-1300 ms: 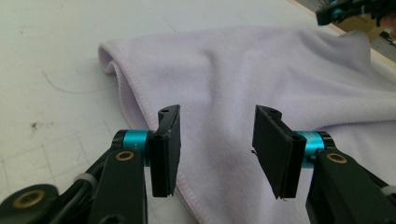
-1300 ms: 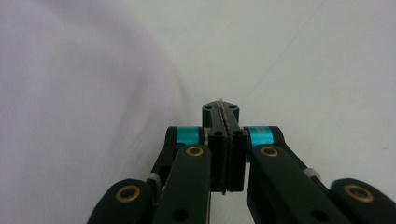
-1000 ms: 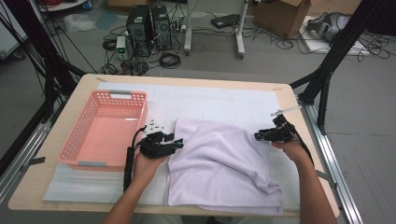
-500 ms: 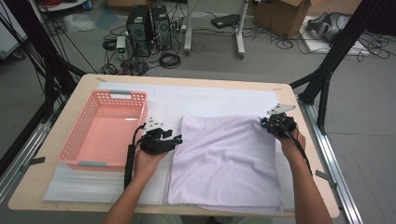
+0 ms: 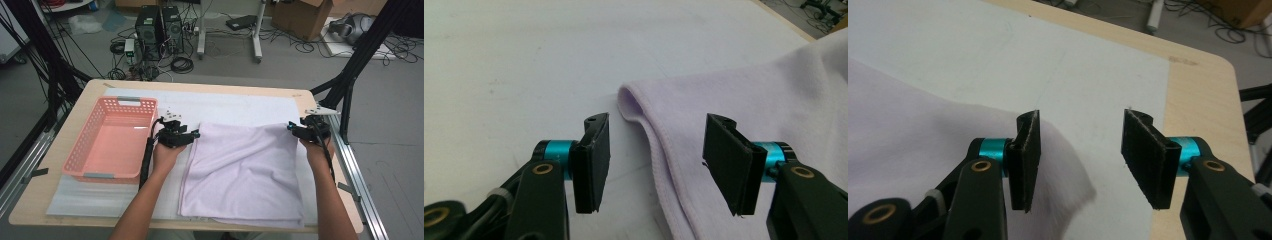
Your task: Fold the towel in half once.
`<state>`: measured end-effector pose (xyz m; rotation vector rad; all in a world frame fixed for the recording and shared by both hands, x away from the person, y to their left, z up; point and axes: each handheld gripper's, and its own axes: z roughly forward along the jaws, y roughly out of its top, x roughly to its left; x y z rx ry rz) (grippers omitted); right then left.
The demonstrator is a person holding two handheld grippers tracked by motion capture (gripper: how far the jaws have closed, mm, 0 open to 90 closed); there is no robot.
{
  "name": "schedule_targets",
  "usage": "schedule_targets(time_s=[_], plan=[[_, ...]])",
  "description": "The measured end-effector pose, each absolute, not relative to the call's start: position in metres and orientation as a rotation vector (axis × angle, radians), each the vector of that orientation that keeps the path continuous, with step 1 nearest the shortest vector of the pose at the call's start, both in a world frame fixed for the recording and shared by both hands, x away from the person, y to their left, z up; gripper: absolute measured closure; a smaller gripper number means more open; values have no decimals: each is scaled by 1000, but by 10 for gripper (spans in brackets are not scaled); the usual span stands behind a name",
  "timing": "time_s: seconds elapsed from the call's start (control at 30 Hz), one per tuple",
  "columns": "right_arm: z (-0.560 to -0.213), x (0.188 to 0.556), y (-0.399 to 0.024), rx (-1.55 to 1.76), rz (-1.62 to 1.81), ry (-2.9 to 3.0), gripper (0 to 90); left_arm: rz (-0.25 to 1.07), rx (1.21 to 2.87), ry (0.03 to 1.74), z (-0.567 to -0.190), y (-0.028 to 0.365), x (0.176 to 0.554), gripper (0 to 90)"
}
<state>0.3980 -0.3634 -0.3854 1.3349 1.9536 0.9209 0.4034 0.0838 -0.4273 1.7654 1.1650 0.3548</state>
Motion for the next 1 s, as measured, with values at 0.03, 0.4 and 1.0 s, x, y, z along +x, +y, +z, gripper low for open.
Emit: schedule_targets(time_s=[0.03, 0.4, 1.0], plan=[[-384, 396, -367, 1360, 967, 1964, 491, 354, 1772, 1177, -428, 82, 408, 445], [-392, 383, -383, 1428, 1034, 2027, 463, 248, 1770, 1223, -441, 62, 453, 434], [-413, 403, -371, 1535, 1085, 2080, 472, 374, 1724, 1399, -441, 87, 458, 493]])
